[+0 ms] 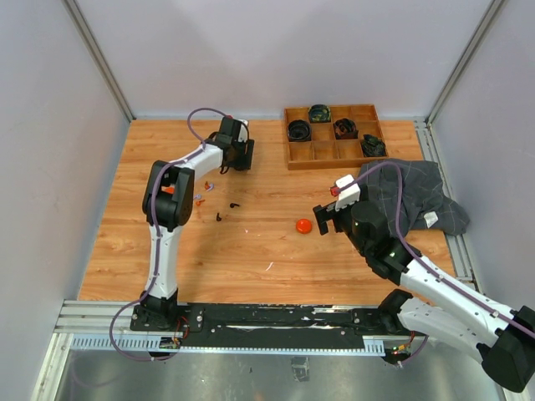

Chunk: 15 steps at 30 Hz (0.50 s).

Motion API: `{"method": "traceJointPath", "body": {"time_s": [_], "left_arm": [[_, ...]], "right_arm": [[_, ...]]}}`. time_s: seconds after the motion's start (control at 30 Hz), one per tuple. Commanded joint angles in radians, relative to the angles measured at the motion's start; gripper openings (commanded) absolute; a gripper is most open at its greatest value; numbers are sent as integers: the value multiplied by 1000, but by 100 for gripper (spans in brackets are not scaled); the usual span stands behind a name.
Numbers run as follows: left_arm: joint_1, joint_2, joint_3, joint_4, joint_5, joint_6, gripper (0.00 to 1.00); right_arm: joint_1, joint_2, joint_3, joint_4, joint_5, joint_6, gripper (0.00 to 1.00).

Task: Insert the wireless bluetooth earbuds into the charging case
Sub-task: Pick up the charging case at the center of the board.

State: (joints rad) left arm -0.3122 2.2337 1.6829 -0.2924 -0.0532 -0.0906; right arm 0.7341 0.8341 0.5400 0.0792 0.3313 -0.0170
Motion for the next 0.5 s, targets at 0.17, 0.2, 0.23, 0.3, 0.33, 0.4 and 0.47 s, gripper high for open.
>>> {"method": "traceJointPath", "body": {"time_s": [0.17,0.2,0.23,0.3,0.33,0.4,0.47], "left_arm": [[-31,-10,-8,9,-45,32,60],[-31,-22,-20,11,-45,22,59],[-31,-38,-31,12,-48,11,59],[-30,-73,-56,9,-65,-37,59],[-30,-94,-71,7,-68,-70,58],[-31,-141,-112,19,-46,-151,58],[-31,-205,-170,49,-17,-221,57]], "right_arm": [[-15,-8,17,-9,-21,27,100],[-15,-9,21,-16,-23,29,100],[-15,-11,23,-22,-24,31,100],[-15,-15,26,-25,-33,37,100],[-15,-16,27,-24,-39,42,100],[-15,-16,29,-23,-55,51,100],[-15,-16,34,-24,-71,59,100]]}}
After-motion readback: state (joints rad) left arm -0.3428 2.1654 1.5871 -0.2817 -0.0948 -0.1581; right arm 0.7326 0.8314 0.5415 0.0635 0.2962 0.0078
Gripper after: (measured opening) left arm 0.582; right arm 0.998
